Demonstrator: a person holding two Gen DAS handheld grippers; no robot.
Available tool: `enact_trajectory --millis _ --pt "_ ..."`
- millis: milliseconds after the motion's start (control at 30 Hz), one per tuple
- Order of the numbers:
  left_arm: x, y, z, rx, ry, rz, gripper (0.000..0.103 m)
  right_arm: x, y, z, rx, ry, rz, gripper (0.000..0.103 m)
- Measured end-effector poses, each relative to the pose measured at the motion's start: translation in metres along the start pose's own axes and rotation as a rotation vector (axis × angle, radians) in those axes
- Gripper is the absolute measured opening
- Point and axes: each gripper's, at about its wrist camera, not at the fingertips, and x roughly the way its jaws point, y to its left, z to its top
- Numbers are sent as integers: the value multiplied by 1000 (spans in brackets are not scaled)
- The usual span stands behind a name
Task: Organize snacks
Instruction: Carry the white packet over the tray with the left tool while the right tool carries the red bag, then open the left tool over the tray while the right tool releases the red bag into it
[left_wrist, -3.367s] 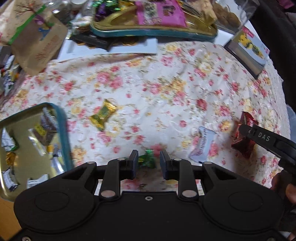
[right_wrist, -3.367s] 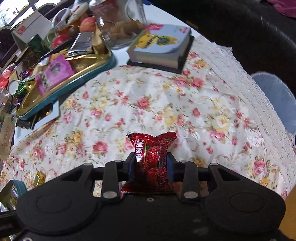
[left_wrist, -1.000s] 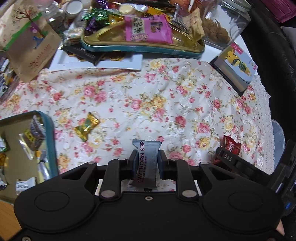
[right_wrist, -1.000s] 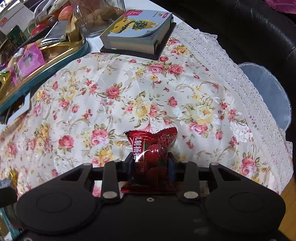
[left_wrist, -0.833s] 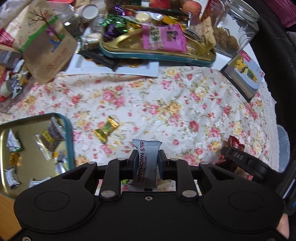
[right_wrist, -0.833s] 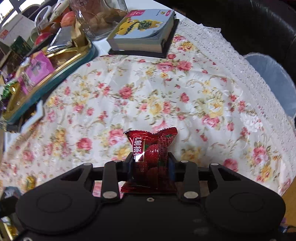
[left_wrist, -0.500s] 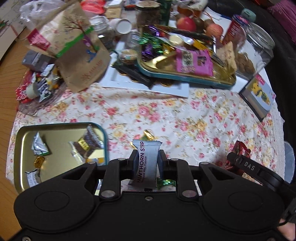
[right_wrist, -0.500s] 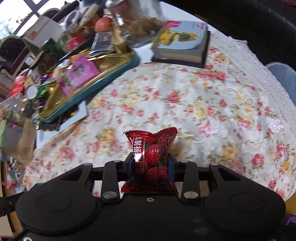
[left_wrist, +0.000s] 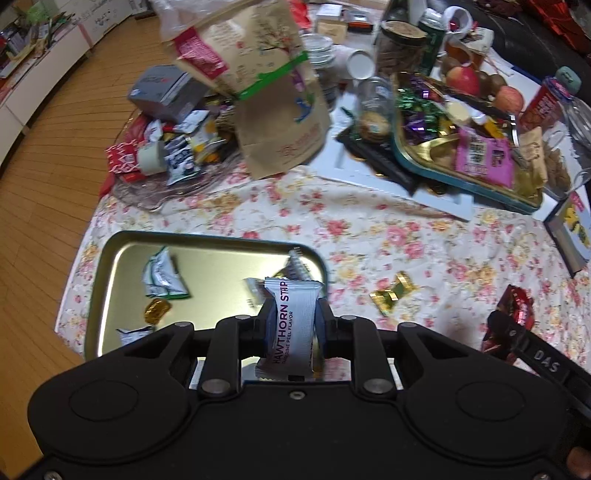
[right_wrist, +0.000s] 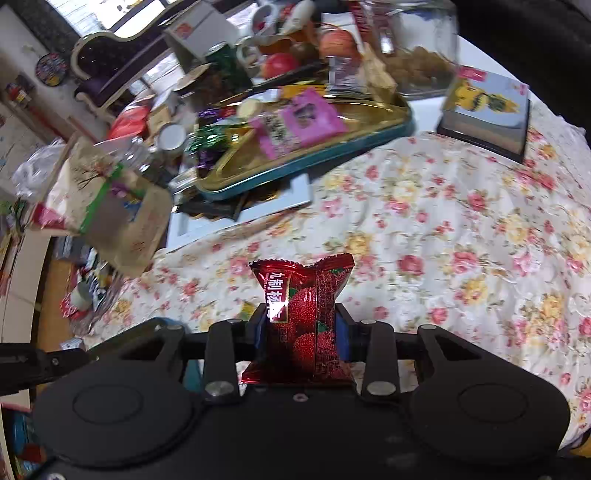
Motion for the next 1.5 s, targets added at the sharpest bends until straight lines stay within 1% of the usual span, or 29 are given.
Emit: enact_trajectory --millis 200,333,500,733,800,867,933,1133,1367,1500 --pt "15 42 -6 -55 30 59 29 -3 38 -14 -100 -2 72 38" --pt "21 66 -9 -99 57 56 29 -5 61 -25 -150 7 131 38" --pt "24 89 -12 -136 66 65 29 -9 89 -39 -219 16 214 38" --pt "32 113 -15 -176 82 89 29 -10 120 -58 -319 23 292 38" --pt "32 117 -17 -185 78 80 30 -10 127 -64 -350 22 303 38" --pt "32 122 -17 -200 76 57 36 -10 133 -69 -381 22 309 38" --pt "32 126 -17 -213 79 40 36 -8 139 -73 -405 23 314 38" --pt "35 129 -19 -215 93 85 36 -3 151 -81 -431 38 335 38" --pt "39 131 -21 -212 120 73 36 2 160 -90 -471 51 329 38" --pt "38 130 -23 -213 123 66 36 2 165 -94 -492 45 337 41"
